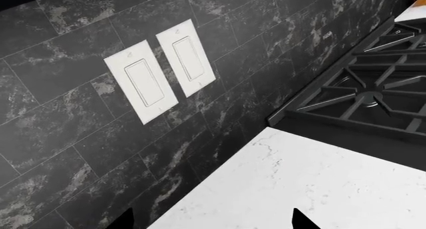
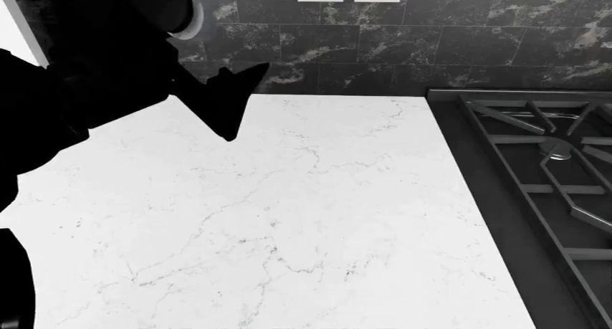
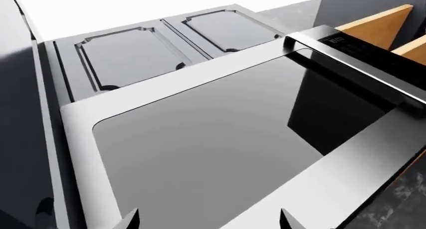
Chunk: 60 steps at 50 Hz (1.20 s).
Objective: Pick the lemon, brussel sprout from the counter and place them in the cabinet. Then close the cabinet.
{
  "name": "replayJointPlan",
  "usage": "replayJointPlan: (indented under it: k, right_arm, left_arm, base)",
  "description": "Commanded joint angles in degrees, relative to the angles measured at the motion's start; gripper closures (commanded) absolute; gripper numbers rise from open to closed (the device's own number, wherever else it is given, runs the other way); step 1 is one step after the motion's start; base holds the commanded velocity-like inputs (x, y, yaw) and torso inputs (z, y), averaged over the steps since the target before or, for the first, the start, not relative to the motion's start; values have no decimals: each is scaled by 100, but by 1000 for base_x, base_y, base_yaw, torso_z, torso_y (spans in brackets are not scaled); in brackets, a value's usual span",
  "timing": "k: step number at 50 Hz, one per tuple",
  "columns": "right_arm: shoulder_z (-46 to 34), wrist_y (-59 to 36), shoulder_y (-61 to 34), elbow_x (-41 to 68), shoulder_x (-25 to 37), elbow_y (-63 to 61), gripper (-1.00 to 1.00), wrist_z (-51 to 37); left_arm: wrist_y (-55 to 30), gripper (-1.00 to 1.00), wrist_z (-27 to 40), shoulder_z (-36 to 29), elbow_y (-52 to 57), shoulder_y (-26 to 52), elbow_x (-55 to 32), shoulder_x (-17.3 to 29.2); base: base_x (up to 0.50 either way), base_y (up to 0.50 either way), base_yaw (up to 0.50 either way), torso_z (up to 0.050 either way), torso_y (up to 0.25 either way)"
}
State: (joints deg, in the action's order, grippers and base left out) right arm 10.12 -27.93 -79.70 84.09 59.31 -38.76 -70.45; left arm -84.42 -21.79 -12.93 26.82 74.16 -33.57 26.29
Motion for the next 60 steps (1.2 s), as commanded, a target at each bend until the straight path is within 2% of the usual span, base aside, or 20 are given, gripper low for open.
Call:
replayJointPlan:
  k: [1, 12, 39, 56, 60]
  right_arm:
    - [-989, -211, -1283, -120, -312, 414, -100, 17]
    - [-1744, -437, -2017, -412, -973, 715, -100, 280]
    - [-3287, -1542, -3246, -810, -1981, 1676, -100, 517]
    - [-4269, -1996, -3722, -1434, -2525, 2116, -100, 1371]
    - [-5028, -2216, -3903, -2023, -2807, 2392, -100, 1916]
  left_arm:
    - [-17, -100, 49, 2, 12, 20, -77, 11]
    - [-66, -100, 107, 33, 51, 1, -183, 14]
    - [11, -100, 240, 68, 79, -113, -379, 81]
    - [-33, -100, 329, 120, 100, -90, -525, 110]
    - [28, -100, 335, 149, 107, -169, -545, 147]
  base:
    - [0, 0, 0, 0, 0]
    - [0, 0, 0, 1, 0]
    - [0, 0, 0, 2, 0]
    - [0, 0, 0, 1, -4]
    - [0, 0, 0, 0, -5]
